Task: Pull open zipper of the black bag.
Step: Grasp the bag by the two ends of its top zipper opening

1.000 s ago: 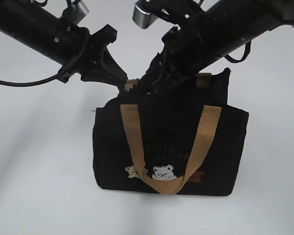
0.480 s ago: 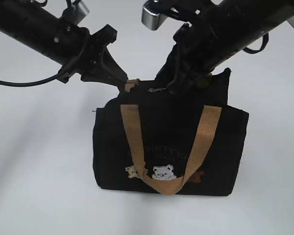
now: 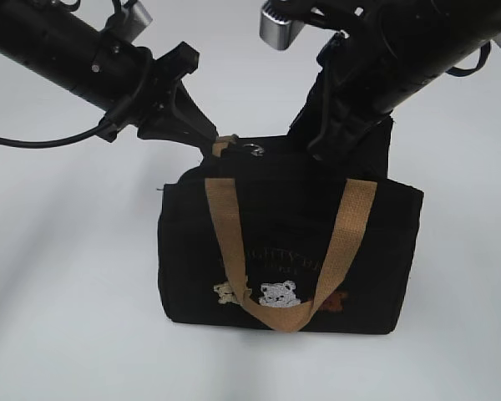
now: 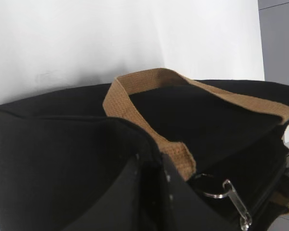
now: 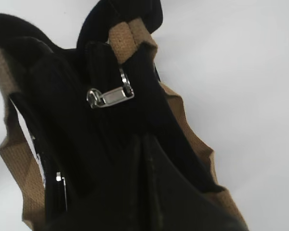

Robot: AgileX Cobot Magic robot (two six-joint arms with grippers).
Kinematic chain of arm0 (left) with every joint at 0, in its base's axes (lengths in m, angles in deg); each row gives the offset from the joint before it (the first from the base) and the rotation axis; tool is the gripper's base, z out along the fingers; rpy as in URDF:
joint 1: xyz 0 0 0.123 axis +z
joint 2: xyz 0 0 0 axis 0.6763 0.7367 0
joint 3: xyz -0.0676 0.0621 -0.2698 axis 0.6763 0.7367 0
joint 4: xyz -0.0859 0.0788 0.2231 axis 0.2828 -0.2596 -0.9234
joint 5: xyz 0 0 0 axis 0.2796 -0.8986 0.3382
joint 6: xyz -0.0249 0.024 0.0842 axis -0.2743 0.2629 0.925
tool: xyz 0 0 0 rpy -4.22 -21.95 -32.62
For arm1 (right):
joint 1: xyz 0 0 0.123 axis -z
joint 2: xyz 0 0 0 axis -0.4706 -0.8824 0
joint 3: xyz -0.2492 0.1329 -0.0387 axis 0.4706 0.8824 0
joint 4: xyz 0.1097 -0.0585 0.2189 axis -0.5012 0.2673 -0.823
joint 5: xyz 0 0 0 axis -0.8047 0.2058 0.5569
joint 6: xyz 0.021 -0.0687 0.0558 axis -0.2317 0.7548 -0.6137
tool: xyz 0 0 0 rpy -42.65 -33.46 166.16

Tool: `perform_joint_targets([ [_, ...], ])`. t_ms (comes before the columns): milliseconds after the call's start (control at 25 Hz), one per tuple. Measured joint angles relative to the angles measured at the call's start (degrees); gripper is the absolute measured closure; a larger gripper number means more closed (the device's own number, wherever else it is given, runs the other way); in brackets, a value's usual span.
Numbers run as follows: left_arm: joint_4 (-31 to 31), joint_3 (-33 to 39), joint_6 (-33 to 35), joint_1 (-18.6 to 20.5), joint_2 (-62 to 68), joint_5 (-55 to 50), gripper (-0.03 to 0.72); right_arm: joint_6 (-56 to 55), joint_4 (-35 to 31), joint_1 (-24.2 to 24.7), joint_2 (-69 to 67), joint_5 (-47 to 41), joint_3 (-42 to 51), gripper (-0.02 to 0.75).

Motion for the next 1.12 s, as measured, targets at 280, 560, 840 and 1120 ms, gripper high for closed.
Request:
perform_joint_targets([
  [280,0.0,0.0,0.0,0.0,0.0,-0.4,0.660,4.2,-8.6,0.0,-0.9,4.9,0.0,0.617],
  [560,0.2,0.0,0.1,0.0,-0.4,-1.7,0.661,9.6,-12.3,-0.5,-3.2,5.7,0.0,0.517],
  [840,-0.6,0.0,0.1,0.0,-3.9,-3.7,0.662,10.8,-12.8,-0.6,-3.8,5.7,0.0,0.514],
  [1120,-1.2,0.2,0.1,0.0,-4.8,-4.4,0.662,10.7,-13.0,-0.7,-3.7,5.5,0.0,0.514],
])
